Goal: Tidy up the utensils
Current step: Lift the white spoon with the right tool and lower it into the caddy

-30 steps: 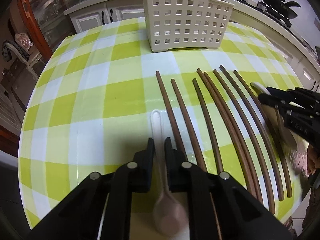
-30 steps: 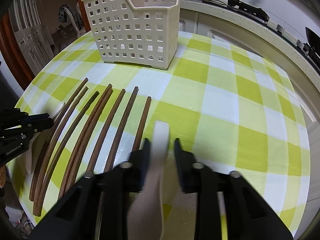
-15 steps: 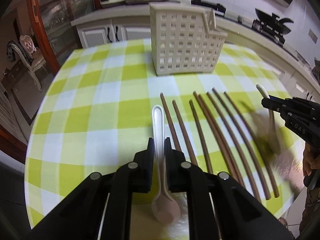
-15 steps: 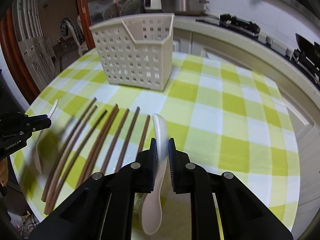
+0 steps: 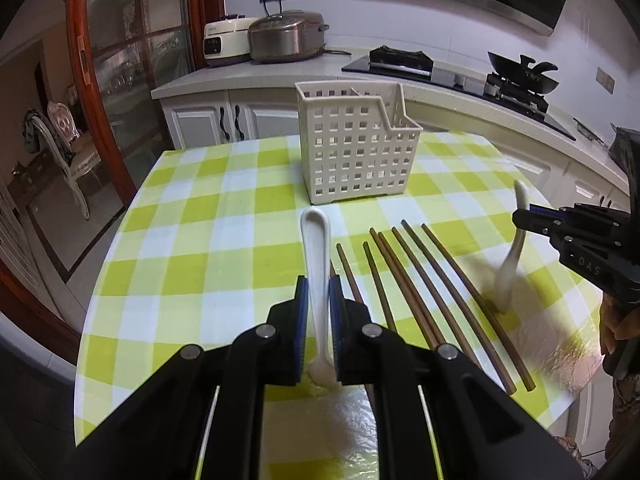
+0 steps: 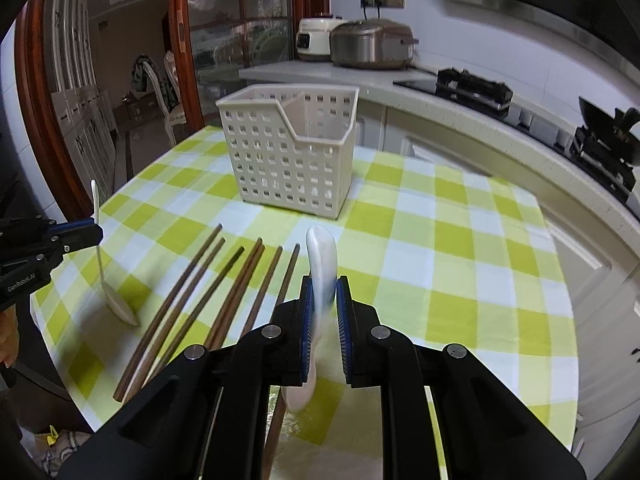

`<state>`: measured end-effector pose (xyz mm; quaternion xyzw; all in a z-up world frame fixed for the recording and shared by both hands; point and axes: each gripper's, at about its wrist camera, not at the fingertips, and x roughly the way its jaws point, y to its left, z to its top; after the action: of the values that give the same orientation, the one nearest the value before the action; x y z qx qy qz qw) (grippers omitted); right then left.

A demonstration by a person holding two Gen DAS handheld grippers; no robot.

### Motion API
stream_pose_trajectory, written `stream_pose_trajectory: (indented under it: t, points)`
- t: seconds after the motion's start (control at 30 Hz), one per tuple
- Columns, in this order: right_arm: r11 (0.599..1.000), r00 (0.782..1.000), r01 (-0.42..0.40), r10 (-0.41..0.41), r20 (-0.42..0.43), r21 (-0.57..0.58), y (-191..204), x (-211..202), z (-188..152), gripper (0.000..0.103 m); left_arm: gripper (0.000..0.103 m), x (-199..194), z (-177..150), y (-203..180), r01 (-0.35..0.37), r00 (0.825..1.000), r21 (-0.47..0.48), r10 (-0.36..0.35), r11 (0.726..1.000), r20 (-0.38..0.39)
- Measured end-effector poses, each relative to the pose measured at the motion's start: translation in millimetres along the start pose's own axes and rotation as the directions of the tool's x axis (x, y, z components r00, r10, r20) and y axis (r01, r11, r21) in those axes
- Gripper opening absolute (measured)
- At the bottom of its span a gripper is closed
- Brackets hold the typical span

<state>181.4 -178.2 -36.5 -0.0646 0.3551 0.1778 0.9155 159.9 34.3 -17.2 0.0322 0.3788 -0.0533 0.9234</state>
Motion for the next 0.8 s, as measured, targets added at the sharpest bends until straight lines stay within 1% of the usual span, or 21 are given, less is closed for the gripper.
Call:
stream_pose_trajectory:
  t: [0.13, 0.23, 0.4, 0.5, 0.6, 0.7, 0.8]
  points:
    - [1.0, 0.999, 0.003, -0.003, 0.04, -0.002, 0.4, -6.2, 3.7, 0.009, 0.01, -6.0, 4.8, -1.6, -0.001, 1.0, 0.011, 0.001, 1.0, 0.03]
    - [1.0, 0.998, 0.001, -0.001, 0.055, 0.008, -1.1, -6.4, 8.0, 0.009, 0.01, -8.7, 14.6, -2.2, -0.01, 0.999, 0.023, 0.009, 1.0, 0.051]
    - [1.0, 0.996, 0.002, -0.003, 0.088, 0.014, -3.8, -8.7, 23.9, 0.009, 0.01, -13.3, 40.1, 4.2, 0.005, 0.997, 0.025, -0.007, 1.0, 0.076]
    - [1.0, 0.993, -0.001, -0.003, 0.117, 0.028, -9.8, -10.3, 44.4, 0.009, 0.01, -18.3, 62.2, 3.8, -0.003, 0.995, 0.049, -0.002, 0.999, 0.103]
    - [0.999, 0.988, -0.016, 0.008, 0.157, 0.052, -17.7, -11.0, 72.3, 0.009, 0.01, -23.6, 92.7, 4.9, -0.009, 0.99, 0.057, 0.001, 0.998, 0.139]
    - [0.996, 0.977, -0.038, 0.022, 0.211, 0.076, -24.2, -13.8, 104.3, 0.009, 0.01, -28.2, 127.4, 7.2, -0.03, 0.982, 0.047, 0.02, 0.998, 0.19]
    - [0.997, 0.968, -0.032, 0.013, 0.251, 0.074, -24.8, -15.1, 136.8, 0.009, 0.01, -31.2, 163.3, 9.5, -0.015, 0.976, 0.033, 0.007, 0.999, 0.219]
